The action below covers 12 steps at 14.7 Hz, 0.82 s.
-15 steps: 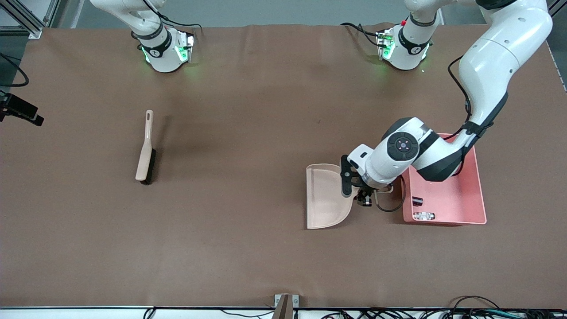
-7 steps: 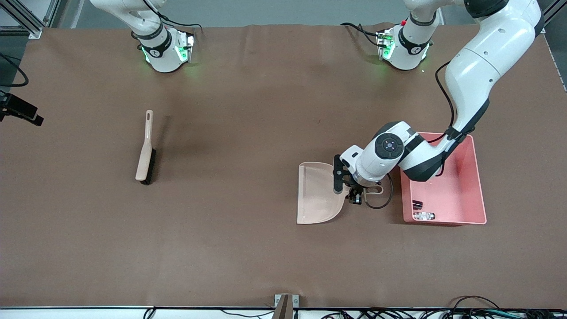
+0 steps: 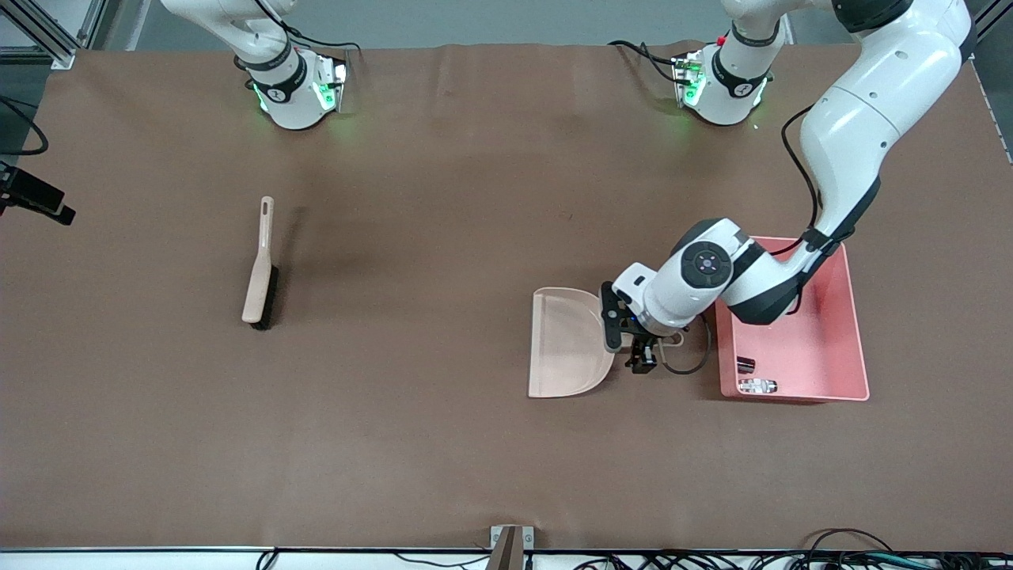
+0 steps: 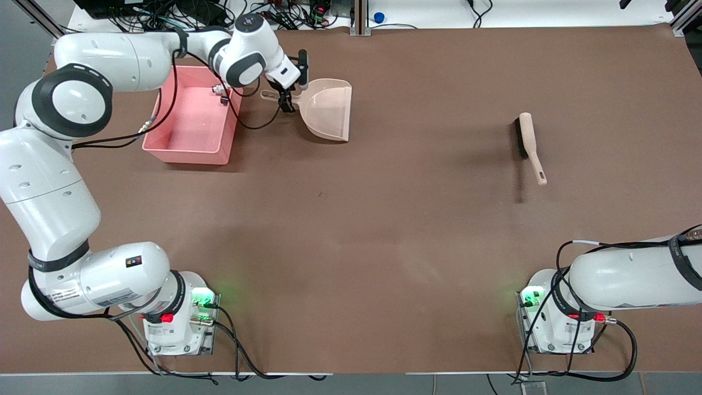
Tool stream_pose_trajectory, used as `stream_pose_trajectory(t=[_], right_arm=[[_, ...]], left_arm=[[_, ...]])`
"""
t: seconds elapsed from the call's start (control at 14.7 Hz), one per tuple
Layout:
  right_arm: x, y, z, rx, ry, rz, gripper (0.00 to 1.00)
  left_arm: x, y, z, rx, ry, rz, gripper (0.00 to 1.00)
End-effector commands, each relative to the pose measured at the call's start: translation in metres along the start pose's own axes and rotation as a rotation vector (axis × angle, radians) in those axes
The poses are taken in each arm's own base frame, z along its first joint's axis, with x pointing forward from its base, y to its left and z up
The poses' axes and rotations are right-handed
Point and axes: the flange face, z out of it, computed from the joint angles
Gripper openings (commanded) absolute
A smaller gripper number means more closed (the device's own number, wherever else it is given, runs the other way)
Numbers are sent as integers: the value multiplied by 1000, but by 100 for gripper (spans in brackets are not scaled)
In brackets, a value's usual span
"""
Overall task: Clean e-waste and dump in bin
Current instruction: 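Lower the dustpan onto the table with the left gripper and release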
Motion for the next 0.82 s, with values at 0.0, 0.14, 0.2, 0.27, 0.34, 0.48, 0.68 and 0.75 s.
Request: stream_pose_trajectory(t=[0.0,0.14,0.2,0.27,0.34,0.48,0.68,0.75], right_arm=[[-4,4,-2,-2,4,-5,100],[-4,4,-2,-2,4,-5,100],[-4,4,-2,-2,4,-6,100],[-5,3,-2,-2,2,-8,100],[-5,2,-2,-2,-1,-3,100],[-6,-7,-4,-2,3,-11,100],[-7,-26,-6,-3,6,-21,100],[-7,-27,-6,-3,6,-18,100]], left_arm=[[-15,-22,-58,-4,-49,-181,100],[-27,-35,-96,-11,-70,-347,100],[-34,-40,-115,1,-70,-430,100],[-44,-46,-133,4,-60,-515,100],[-56,-50,-151,-1,-49,-608,100],[-83,-56,-184,-4,-39,-780,100],[-105,-51,-243,37,-50,-1042,100],[-102,-43,-264,50,-55,-1137,100]])
